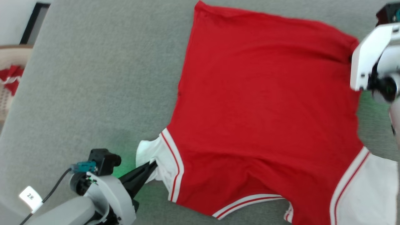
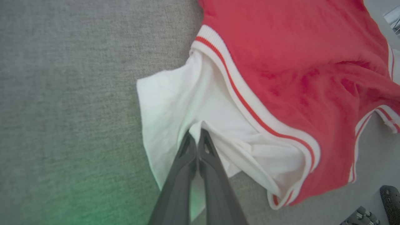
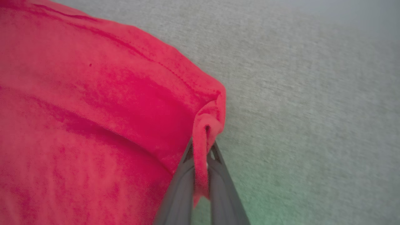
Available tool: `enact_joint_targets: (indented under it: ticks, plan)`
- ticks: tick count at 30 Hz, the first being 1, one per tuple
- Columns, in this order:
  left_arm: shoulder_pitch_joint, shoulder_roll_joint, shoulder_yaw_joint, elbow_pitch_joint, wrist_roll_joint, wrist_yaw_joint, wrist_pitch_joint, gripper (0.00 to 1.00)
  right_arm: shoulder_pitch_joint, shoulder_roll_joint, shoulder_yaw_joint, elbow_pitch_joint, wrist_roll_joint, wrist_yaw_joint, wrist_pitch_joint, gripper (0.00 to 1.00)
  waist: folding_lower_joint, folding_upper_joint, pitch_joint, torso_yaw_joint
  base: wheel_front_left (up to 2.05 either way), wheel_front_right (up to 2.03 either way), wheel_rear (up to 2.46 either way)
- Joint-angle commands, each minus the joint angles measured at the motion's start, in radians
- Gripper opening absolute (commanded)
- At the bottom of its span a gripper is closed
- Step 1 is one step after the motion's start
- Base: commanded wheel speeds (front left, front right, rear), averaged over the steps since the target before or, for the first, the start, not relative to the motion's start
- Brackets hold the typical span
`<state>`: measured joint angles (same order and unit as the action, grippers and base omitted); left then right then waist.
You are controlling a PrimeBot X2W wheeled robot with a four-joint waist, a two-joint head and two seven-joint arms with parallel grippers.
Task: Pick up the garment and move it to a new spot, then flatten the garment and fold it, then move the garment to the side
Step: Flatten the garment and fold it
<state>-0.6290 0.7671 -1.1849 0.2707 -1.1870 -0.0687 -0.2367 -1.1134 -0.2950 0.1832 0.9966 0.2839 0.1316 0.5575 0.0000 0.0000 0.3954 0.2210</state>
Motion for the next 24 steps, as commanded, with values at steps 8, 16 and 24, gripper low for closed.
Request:
enact_joint_targets:
  ticks: [8, 16, 24]
  plan:
    - [0.058, 0.058, 0.001, -0.049, -0.03, 0.057, 0.021, 0.0, 0.43, -0.138, -0.005, -0.469, 0.238, -0.002, 0.102, 0.0, 0.0, 0.0, -0.099, -0.121, 0.0, 0.0, 0.0]
    - [0.065, 0.082, 0.0, -0.105, -0.024, 0.087, 0.026, 0.0, 0.889, -0.1, -0.238, -0.936, 0.231, -0.002, 0.278, 0.0, 0.0, 0.0, -0.103, -0.157, 0.0, 0.0, 0.0]
    - [0.054, 0.087, 0.002, -0.117, -0.018, 0.092, 0.027, 0.0, 1.126, 0.062, -0.35, -1.153, 0.164, -0.002, 0.342, 0.0, 0.0, 0.0, -0.088, -0.168, 0.0, 0.0, 0.0]
